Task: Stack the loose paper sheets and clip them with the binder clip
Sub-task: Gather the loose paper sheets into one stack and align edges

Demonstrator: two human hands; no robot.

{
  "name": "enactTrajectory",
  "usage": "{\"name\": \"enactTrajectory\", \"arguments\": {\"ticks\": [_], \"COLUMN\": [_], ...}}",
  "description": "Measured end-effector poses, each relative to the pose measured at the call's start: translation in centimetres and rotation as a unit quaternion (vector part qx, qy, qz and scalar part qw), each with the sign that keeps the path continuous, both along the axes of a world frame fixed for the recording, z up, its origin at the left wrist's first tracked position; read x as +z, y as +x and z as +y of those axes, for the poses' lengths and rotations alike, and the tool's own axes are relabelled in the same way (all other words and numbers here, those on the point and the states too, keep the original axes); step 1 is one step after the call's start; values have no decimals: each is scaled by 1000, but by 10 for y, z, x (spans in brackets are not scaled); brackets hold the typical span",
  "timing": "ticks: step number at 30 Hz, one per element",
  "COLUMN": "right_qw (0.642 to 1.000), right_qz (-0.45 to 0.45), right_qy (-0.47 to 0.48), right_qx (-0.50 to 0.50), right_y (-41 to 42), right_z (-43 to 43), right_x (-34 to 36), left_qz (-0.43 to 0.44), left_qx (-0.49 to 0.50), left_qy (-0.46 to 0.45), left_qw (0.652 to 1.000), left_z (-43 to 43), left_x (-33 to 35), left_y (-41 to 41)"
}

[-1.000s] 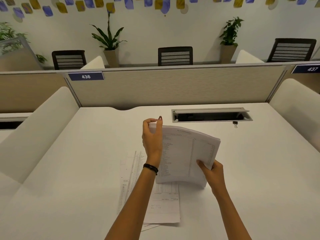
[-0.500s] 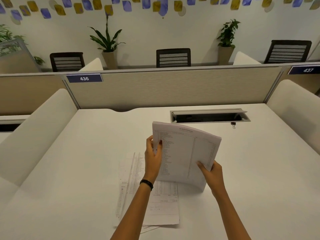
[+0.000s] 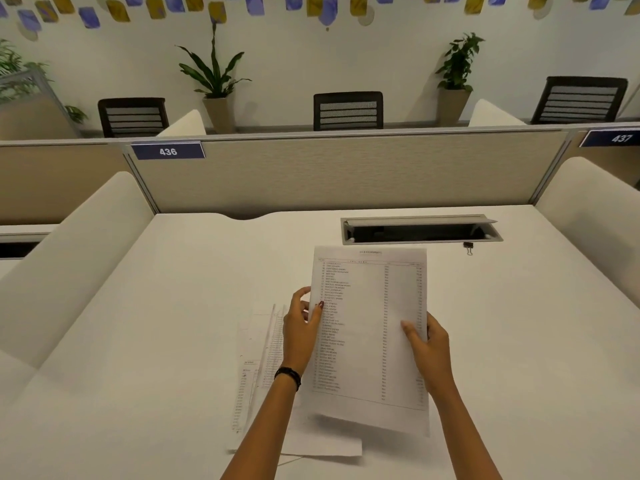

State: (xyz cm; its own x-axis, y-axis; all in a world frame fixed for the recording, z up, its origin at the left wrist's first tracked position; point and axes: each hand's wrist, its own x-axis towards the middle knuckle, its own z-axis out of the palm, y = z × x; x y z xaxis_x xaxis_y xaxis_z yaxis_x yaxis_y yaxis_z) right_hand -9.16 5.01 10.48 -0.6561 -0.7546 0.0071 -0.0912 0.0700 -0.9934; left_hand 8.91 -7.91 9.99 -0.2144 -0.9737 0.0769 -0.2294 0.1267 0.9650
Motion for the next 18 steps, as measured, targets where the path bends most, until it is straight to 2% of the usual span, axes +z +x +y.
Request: {"name": "enactTrajectory", "arguments": {"ticks": [7, 10, 13, 15, 18], "right_qw": [996, 993, 991, 990, 989], "right_qz": [-29, -41, -47, -43, -28], "right_qy": [81, 106, 124, 132, 142], "right_qx": [-12, -22, -30, -36, -43], "right_y": [0, 2, 3, 4, 5], "right_z": [2, 5, 9, 11, 13], "right_x": [-30, -44, -56, -61, -70], "left_qz": [-154, -174, -253, -302, -320], "left_qx": [-52, 0, 92, 125, 122], "left_qy": [90, 67, 24, 34, 76], "left_qw": [983, 982, 963, 945, 936], "left_z": [-1, 3, 3, 1, -1], "left_x": [-37, -47, -53, -54, -59], "left_y": [20, 33, 48, 58, 70]}}
